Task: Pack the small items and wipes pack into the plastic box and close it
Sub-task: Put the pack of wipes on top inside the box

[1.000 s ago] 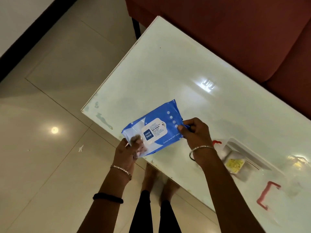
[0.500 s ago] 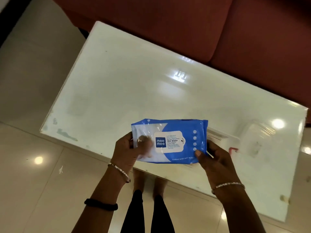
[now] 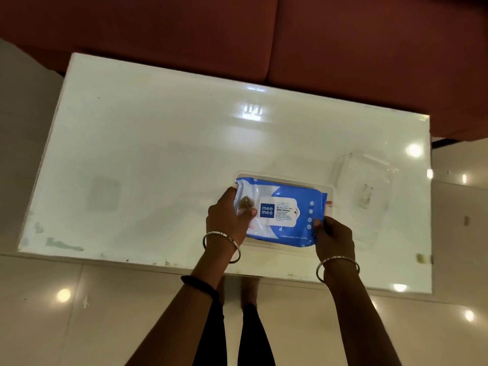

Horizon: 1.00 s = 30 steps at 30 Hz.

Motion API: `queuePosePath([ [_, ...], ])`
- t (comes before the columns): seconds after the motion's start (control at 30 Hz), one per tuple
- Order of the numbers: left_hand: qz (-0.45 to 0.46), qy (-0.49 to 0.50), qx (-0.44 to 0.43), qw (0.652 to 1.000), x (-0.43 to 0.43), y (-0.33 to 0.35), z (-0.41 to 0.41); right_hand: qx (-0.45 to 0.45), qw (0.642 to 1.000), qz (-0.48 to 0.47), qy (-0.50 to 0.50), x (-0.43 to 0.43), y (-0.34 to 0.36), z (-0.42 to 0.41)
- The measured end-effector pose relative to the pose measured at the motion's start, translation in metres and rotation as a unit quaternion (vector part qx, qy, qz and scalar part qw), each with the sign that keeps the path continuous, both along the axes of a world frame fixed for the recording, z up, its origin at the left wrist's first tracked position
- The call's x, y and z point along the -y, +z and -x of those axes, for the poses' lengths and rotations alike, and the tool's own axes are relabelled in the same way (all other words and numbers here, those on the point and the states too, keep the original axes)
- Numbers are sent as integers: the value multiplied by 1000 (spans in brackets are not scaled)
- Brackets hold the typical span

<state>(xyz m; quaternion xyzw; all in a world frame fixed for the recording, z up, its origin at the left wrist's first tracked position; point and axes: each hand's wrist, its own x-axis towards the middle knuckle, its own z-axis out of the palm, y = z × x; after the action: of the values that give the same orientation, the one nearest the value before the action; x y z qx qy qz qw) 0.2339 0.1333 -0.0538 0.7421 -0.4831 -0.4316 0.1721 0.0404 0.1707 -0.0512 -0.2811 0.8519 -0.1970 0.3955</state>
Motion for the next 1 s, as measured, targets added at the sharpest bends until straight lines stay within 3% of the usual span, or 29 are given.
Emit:
queuePosePath([
  [0.17,-40,-86,129,987,0,-3,19,-92,995,-35,10,8,-15,-1],
  [0.37,7,-114,154,982,-21,-10,37,-146,987,-45,-41,7,-23,-14],
  [0.53,23,-231,181,956,-43,-20,42,-133,990,-49,-25,6,-28,-16],
  [0.67,-27,-322,181,929,-44,-31,46,-132,990,-41,20,3,-25,-16],
  [0.87,-43,-321,179,929,-30,-39,50,-179,968,24,173,-21,-26,-24],
  [1.0,-57,-329,183,925,-27,-39,47,-175,953,-13,248,-24,-30,-23],
])
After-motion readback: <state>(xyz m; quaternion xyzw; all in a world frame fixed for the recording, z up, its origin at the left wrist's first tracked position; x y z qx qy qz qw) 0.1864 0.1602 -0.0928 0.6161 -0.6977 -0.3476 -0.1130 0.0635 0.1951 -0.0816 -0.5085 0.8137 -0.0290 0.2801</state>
